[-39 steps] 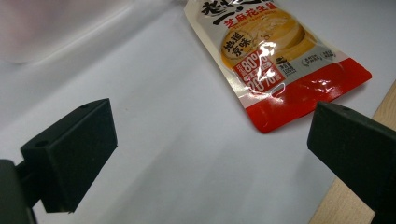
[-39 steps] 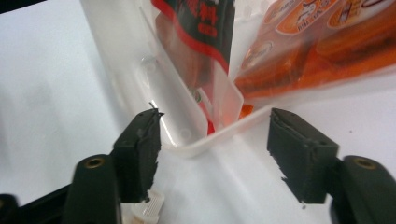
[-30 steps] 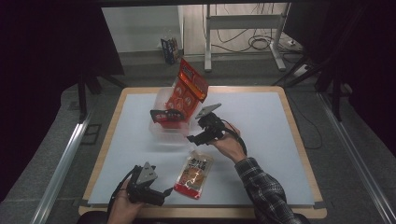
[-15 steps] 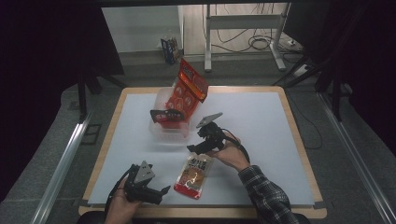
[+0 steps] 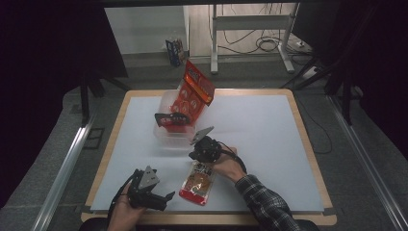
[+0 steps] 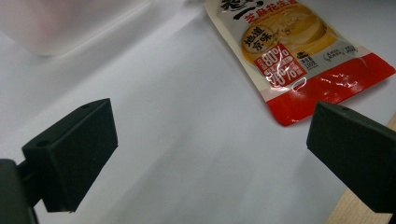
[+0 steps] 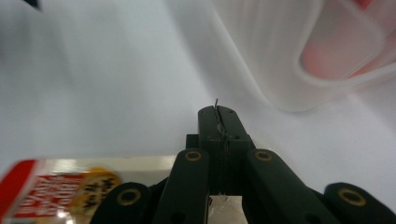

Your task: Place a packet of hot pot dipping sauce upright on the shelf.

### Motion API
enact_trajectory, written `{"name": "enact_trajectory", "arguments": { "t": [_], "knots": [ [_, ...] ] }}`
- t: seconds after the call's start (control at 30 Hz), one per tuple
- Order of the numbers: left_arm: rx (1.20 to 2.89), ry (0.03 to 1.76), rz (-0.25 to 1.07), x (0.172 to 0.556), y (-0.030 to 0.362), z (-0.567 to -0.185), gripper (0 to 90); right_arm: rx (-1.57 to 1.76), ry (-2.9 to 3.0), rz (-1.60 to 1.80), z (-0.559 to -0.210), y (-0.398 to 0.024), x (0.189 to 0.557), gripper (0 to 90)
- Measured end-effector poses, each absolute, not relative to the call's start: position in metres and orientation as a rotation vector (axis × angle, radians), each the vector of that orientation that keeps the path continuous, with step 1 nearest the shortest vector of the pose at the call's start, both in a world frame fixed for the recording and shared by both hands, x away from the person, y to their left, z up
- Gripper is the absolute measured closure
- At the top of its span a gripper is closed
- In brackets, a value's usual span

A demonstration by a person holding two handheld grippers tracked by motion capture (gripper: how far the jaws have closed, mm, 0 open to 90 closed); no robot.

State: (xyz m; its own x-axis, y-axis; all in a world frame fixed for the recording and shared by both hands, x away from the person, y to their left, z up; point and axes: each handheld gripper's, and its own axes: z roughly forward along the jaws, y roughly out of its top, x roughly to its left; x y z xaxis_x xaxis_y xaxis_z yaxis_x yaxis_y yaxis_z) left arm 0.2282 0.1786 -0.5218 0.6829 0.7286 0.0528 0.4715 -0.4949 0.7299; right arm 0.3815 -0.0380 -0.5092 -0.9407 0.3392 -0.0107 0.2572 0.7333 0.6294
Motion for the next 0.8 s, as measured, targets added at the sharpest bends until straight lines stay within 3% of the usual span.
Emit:
{"name": "enact_trajectory", "arguments": {
  "t": [0.3,0.7,0.8],
  "knots": [
    [2.186,0.915,0.467,0.228,0.178,-0.522,1.9,0.467,2.761,0.802,-0.52,-0.041,0.383,88.7],
    [2.188,0.916,0.431,0.229,0.176,-0.52,2.5,0.623,2.787,0.81,-0.515,-0.094,0.376,88.4],
    [2.204,0.897,0.419,0.23,0.173,-0.519,2.6,0.649,2.766,0.821,-0.515,-0.099,0.374,81.1]
  ]
}}
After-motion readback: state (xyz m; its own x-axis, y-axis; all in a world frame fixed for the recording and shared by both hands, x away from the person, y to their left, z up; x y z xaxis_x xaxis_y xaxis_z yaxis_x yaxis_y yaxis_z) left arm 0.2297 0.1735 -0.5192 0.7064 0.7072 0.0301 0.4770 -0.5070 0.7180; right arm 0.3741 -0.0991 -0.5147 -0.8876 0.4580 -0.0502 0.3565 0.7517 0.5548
